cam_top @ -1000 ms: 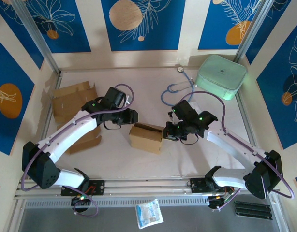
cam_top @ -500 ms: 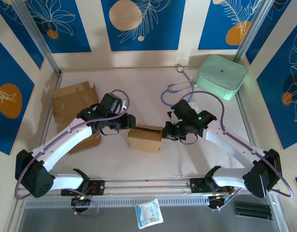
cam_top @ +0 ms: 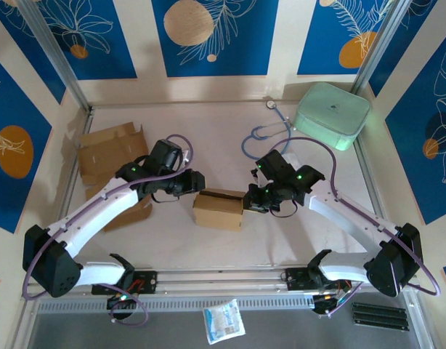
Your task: Fold the paper box
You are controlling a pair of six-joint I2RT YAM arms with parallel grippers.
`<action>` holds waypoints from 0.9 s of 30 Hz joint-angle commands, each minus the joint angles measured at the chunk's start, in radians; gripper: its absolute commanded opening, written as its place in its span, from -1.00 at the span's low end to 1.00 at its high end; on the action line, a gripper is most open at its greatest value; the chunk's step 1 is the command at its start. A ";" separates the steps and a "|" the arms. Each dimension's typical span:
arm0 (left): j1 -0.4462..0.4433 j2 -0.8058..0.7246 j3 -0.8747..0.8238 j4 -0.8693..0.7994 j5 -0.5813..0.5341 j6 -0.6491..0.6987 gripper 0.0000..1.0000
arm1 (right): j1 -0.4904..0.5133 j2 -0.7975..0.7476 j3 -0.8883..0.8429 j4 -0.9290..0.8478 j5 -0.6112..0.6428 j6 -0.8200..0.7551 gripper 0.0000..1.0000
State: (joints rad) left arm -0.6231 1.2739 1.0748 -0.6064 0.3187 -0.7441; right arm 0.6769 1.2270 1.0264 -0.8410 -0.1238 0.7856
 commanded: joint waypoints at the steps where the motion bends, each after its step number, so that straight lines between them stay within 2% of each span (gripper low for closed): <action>1: -0.002 -0.023 -0.028 0.012 0.096 -0.055 -0.40 | 0.003 0.019 -0.002 -0.049 0.005 -0.003 -0.79; 13: -0.007 -0.013 -0.087 0.039 0.148 -0.133 -0.59 | 0.003 0.022 -0.010 -0.046 0.013 -0.002 -0.79; 18: -0.008 -0.044 -0.121 -0.037 0.018 -0.086 -0.64 | 0.004 0.035 -0.011 -0.041 0.007 -0.005 -0.79; 23: -0.009 -0.077 -0.182 0.099 0.083 -0.165 -0.54 | 0.004 0.039 0.005 -0.047 0.007 -0.009 -0.78; 27: -0.009 -0.073 -0.163 0.080 0.050 -0.145 -0.43 | 0.005 0.027 0.044 -0.044 -0.014 -0.004 -0.62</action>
State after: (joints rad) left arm -0.6140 1.1885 0.9291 -0.4671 0.3511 -0.8860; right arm 0.6769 1.2427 1.0420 -0.8577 -0.1238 0.7845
